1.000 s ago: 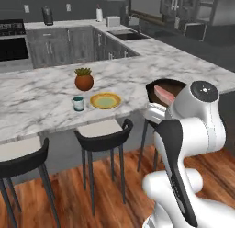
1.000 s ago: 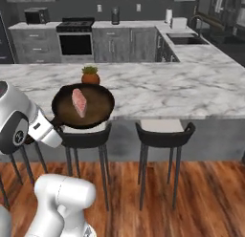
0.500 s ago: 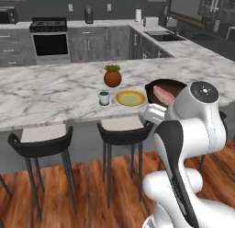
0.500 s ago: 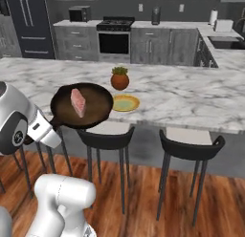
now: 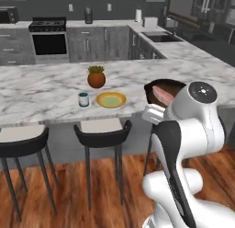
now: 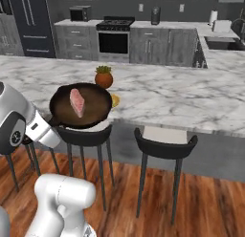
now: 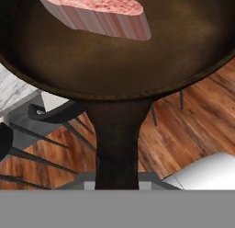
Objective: Pick up the pan with the steak in it and place it on the dining table. Then place the steak on the plate.
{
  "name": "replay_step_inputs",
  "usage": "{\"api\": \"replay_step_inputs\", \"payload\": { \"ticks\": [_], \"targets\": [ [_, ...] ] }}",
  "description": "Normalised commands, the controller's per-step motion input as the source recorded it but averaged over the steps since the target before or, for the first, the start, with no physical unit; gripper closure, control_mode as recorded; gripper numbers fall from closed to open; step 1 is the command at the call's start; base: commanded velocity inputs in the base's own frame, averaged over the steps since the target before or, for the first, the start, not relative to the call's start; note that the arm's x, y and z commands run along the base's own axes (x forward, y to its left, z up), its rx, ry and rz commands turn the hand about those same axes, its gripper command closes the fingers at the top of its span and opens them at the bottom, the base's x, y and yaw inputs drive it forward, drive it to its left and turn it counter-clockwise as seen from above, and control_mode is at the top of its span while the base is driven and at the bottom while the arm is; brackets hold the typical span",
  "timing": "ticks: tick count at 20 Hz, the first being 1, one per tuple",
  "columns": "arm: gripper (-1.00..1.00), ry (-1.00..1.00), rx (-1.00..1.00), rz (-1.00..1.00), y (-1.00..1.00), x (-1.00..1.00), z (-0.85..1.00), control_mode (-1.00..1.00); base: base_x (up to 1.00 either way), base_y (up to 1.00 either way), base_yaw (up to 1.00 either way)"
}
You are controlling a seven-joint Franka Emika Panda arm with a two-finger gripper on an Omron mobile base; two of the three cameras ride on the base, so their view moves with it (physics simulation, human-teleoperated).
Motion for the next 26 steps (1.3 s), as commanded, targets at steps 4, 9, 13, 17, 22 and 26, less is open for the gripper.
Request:
{"api": "replay_step_inputs", "payload": {
  "ticks": [4, 9, 13, 17, 22, 26],
  "targets": [
    [1.0, 0.0, 0.0, 0.0, 0.0, 0.0, 0.0, 1.0, 0.25, -0.74, 0.12],
    [1.0, 0.0, 0.0, 0.0, 0.0, 0.0, 0.0, 1.0, 0.63, -0.15, 0.08],
    [1.0, 0.0, 0.0, 0.0, 0.0, 0.0, 0.0, 1.0, 0.85, 0.0, 0.05],
    [1.0, 0.0, 0.0, 0.0, 0.0, 0.0, 0.0, 1.0, 0.79, -0.15, 0.08],
    [1.0, 0.0, 0.0, 0.0, 0.0, 0.0, 0.0, 1.0, 0.38, -0.5, 0.07],
    [1.0, 0.0, 0.0, 0.0, 0.0, 0.0, 0.0, 1.0, 0.0, -0.11, 0.02]
  ]
}}
